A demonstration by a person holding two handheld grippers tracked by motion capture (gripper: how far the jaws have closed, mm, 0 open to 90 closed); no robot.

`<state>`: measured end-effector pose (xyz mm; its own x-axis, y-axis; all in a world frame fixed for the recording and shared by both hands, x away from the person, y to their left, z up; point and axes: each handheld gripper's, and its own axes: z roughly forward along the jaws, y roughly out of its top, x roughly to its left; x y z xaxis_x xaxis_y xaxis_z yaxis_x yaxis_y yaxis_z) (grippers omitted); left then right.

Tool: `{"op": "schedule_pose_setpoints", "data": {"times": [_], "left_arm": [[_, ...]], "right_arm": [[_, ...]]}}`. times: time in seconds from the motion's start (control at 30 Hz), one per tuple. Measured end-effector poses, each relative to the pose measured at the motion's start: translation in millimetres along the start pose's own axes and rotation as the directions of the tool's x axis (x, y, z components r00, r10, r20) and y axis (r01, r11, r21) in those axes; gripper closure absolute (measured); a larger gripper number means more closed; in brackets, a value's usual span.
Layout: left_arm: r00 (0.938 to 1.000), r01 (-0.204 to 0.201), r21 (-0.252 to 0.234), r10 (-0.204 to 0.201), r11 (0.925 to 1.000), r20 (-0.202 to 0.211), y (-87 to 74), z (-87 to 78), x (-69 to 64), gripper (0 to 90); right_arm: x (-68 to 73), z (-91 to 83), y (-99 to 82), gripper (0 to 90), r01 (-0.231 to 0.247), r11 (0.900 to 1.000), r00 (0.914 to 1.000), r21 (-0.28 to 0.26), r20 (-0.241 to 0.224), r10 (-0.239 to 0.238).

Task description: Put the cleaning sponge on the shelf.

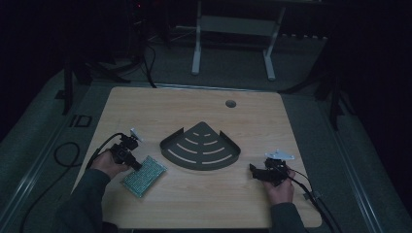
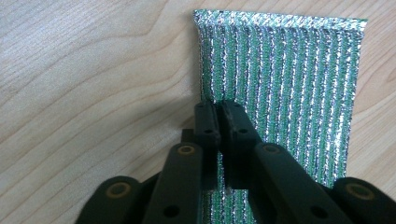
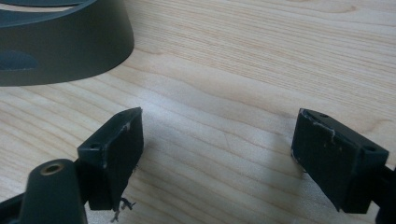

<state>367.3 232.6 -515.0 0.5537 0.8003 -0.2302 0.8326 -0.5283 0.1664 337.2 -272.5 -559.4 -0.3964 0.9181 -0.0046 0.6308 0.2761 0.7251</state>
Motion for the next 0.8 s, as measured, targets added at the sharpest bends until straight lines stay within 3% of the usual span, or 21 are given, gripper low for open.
{"op": "schedule_pose_setpoints", "data": {"times": [0.1, 0.17, 0.33, 0.8], "left_arm": [[0.9991, -0.032, -0.006, 0.031, 0.9995, -0.03, 0.8, -1.2, -4.6, 89.7], [0.9983, -0.053, -0.003, 0.052, 0.9986, -0.027, 1.2, -2.6, -6.0, 90.0], [0.9986, -0.052, -0.022, 0.052, 0.9984, -0.008, 2.2, -12.7, -6.5, 90.0], [0.998, -0.048, -0.088, 0.044, 0.995, -0.046, 5.4, -54.0, -6.0, 90.0]], "right_arm": [[0.0, 0.0, 0.0, 16.4, 0.0, 1.0, 1.0, 0.0, 0.0, 0.0], [0.0, 0.0, 0.0, 16.4, 0.0, 1.0, 1.0, 0.0, 0.0, 0.0], [0.0, 0.0, 0.1, 16.4, 0.0, 1.0, 1.0, 0.0, 0.0, 0.0], [0.0, 0.0, 0.0, 16.4, 0.0, 1.0, 1.0, 0.001, 0.0, 0.0]]}}
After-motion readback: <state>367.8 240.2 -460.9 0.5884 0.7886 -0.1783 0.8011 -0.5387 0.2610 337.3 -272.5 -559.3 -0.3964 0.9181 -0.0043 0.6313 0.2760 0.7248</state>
